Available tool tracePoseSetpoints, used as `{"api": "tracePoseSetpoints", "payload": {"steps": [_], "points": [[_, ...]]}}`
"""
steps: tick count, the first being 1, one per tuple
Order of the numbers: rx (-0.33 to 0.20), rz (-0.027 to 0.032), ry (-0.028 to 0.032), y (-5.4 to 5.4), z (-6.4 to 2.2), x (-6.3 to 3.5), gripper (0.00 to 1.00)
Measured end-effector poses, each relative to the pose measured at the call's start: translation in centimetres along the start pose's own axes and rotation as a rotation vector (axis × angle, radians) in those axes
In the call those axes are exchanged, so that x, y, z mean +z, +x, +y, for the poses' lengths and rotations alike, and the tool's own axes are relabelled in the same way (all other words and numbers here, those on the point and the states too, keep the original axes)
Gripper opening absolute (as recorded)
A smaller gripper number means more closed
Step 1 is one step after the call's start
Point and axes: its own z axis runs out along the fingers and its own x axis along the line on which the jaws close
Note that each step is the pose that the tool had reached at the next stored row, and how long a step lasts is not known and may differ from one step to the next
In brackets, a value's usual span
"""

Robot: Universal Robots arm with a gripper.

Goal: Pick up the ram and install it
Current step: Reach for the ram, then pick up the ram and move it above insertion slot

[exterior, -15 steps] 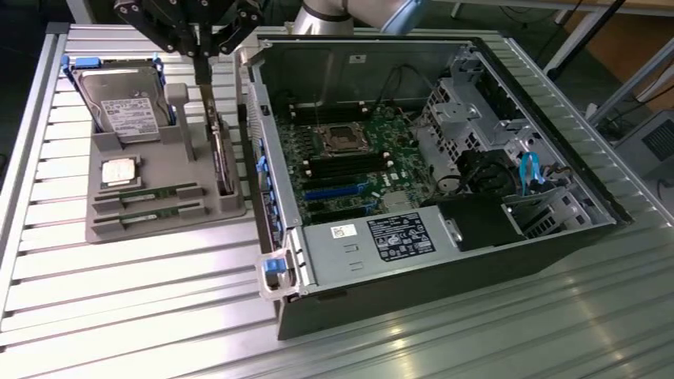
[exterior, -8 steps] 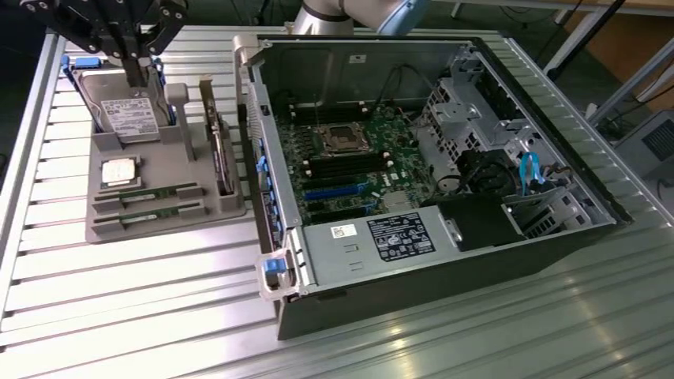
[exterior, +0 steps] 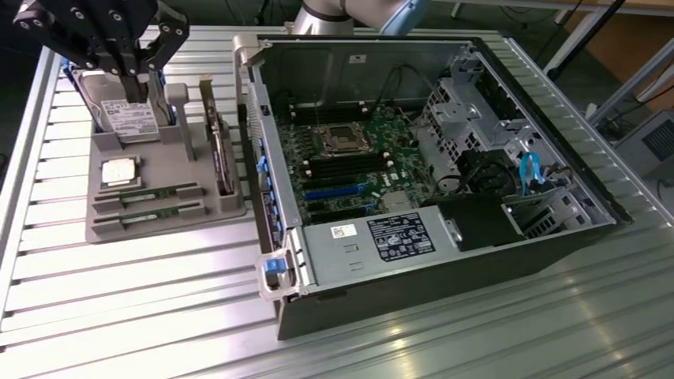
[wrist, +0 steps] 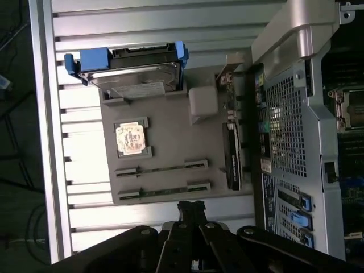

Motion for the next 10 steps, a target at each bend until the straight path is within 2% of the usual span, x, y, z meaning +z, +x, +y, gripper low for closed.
{"api": "tracePoseSetpoints", "payload": {"steps": [3,4,10], "points": [[0.000,-0.0001,0.0000,-0.1,-1.84,-0.05,0.10],[0.000,0.0000,0.0001,-0.2,-2.20,-0.07,0.10],[0.000,0.0000,0.0000,-0.2,-2.24,-0.07,0.10]]}}
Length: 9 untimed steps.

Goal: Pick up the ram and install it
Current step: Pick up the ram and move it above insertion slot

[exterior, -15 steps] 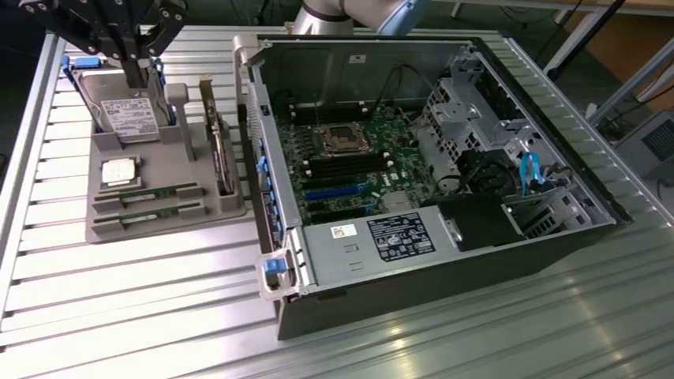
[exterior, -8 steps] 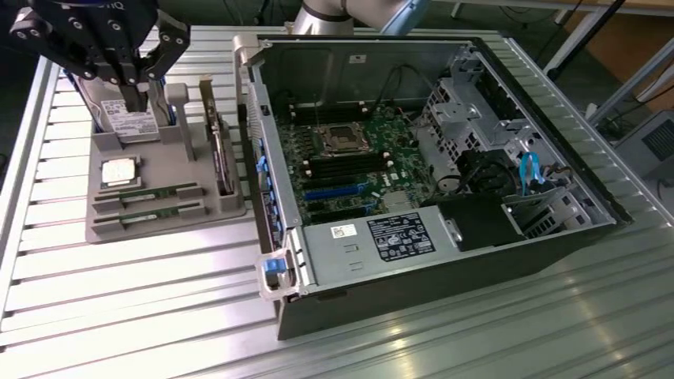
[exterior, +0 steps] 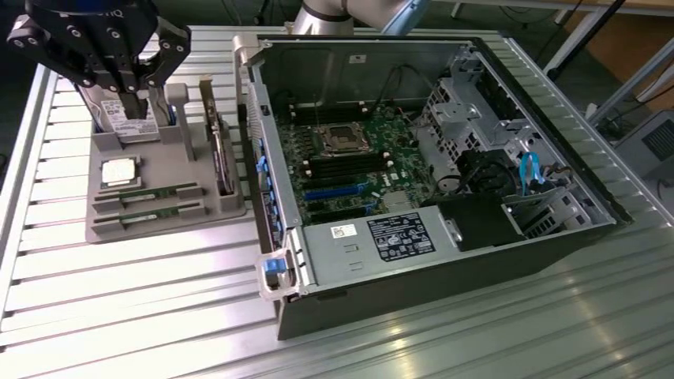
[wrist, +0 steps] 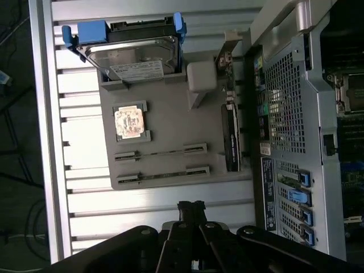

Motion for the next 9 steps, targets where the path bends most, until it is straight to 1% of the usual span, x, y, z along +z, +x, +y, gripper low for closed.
{"api": "tracePoseSetpoints", "payload": {"steps": [5,6,7,8,9], "points": [[0.000,0.0000,0.0000,0.00,0.00,0.00,0.10],[-0.039,0.0017,-0.0009,0.00,0.00,0.00,0.10],[-0.094,0.0042,-0.0026,0.00,0.00,0.00,0.10],[-0.123,0.0054,-0.0034,0.00,0.00,0.00,0.10],[-0.179,0.0079,-0.0050,0.00,0.00,0.00,0.10]]}}
